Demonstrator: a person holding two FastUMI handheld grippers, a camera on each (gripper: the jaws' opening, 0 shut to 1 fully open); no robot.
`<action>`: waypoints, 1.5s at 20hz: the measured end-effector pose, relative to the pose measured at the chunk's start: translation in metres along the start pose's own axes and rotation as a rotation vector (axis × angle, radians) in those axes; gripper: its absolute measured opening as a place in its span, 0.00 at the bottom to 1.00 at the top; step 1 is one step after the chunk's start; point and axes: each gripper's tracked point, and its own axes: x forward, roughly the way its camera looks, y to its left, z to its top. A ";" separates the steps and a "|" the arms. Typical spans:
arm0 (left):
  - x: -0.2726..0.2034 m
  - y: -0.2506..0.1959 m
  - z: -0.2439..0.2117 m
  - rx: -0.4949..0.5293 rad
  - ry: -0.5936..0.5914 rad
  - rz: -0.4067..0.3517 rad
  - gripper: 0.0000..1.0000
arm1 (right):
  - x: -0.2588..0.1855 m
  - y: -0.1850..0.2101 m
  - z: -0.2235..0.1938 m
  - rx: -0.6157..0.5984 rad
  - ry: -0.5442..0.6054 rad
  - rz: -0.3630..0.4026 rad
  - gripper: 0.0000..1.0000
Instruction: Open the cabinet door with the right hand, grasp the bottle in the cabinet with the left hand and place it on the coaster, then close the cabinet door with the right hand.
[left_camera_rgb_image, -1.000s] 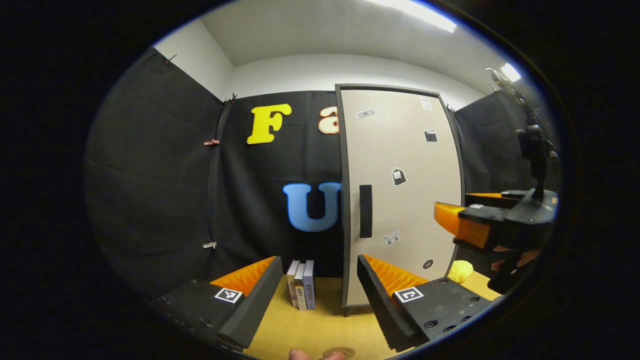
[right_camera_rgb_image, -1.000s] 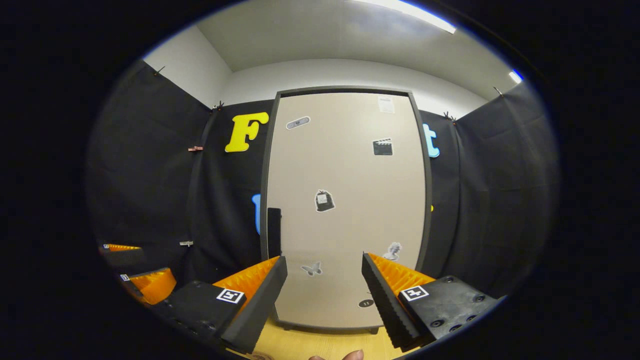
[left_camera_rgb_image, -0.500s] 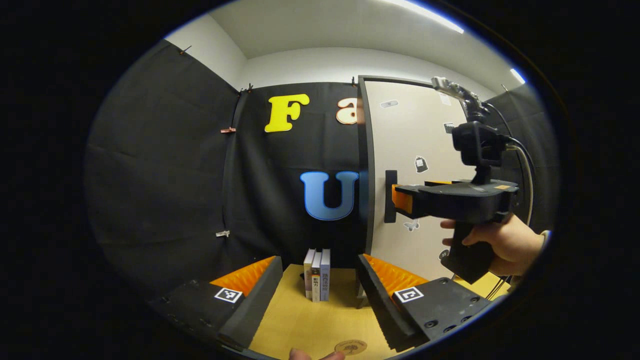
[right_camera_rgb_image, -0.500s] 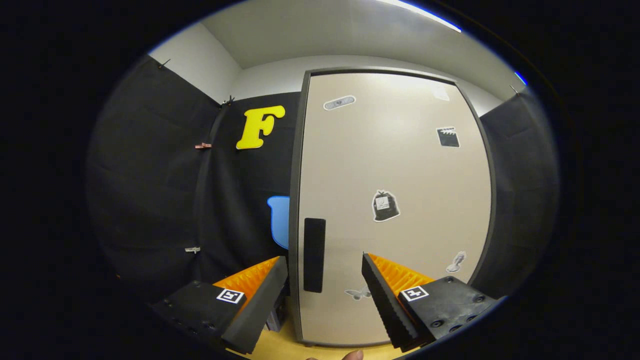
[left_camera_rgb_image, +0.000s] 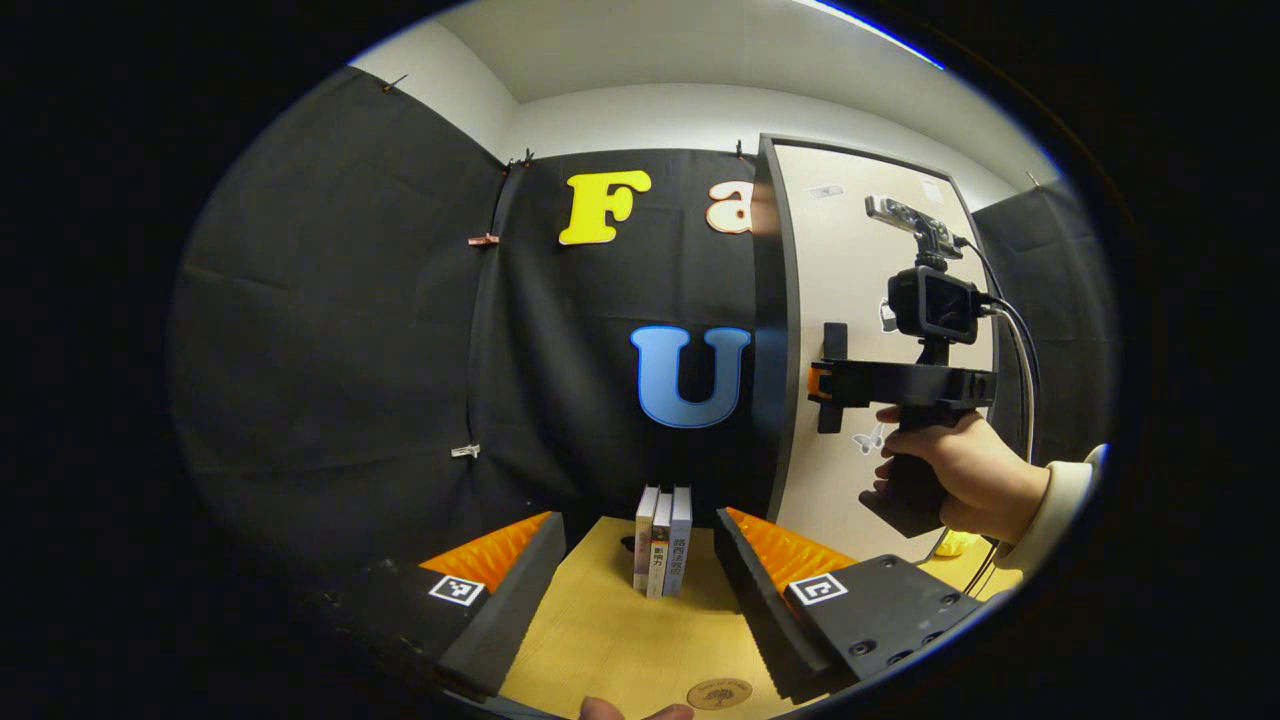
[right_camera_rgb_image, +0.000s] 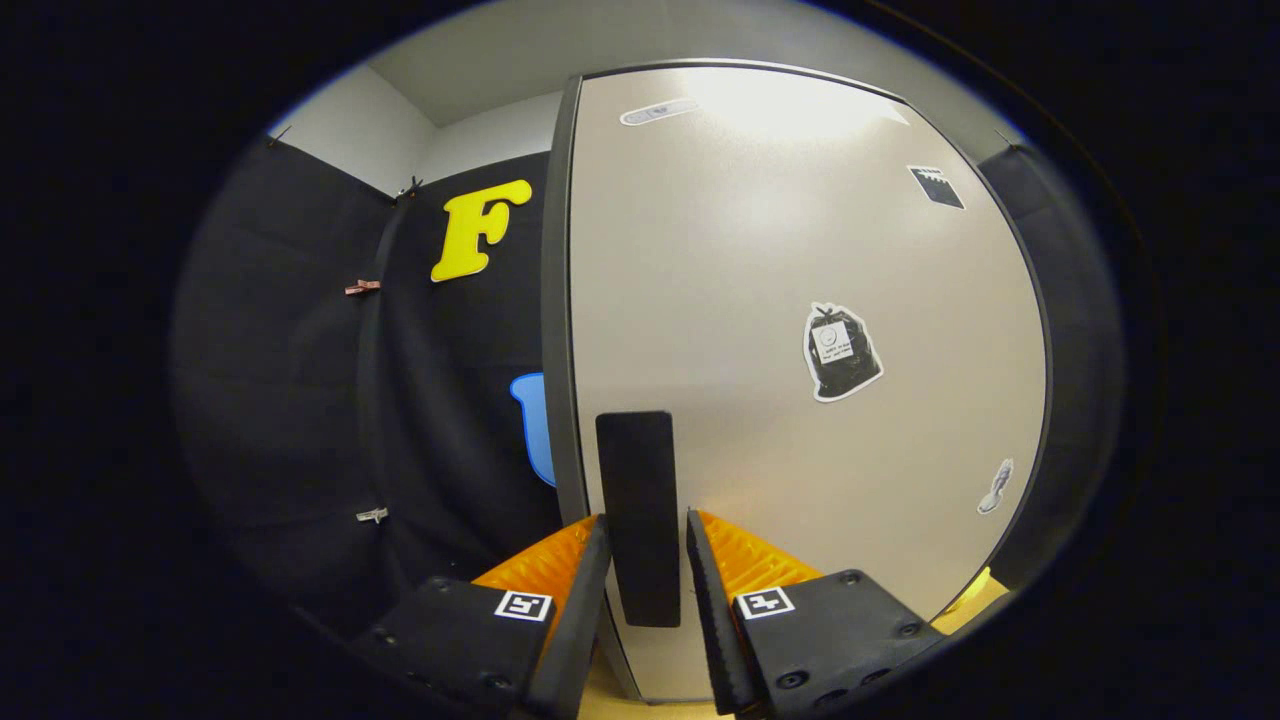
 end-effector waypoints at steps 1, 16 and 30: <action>0.001 0.000 0.001 -0.002 0.002 0.001 0.95 | -0.006 -0.003 0.001 0.012 0.012 -0.015 0.51; -0.027 -0.034 0.010 0.016 -0.027 -0.033 0.95 | -0.091 0.000 0.001 -0.016 0.049 0.231 0.23; -0.037 -0.116 0.030 0.022 -0.069 -0.162 0.94 | -0.162 -0.041 0.022 -0.028 0.046 0.247 0.22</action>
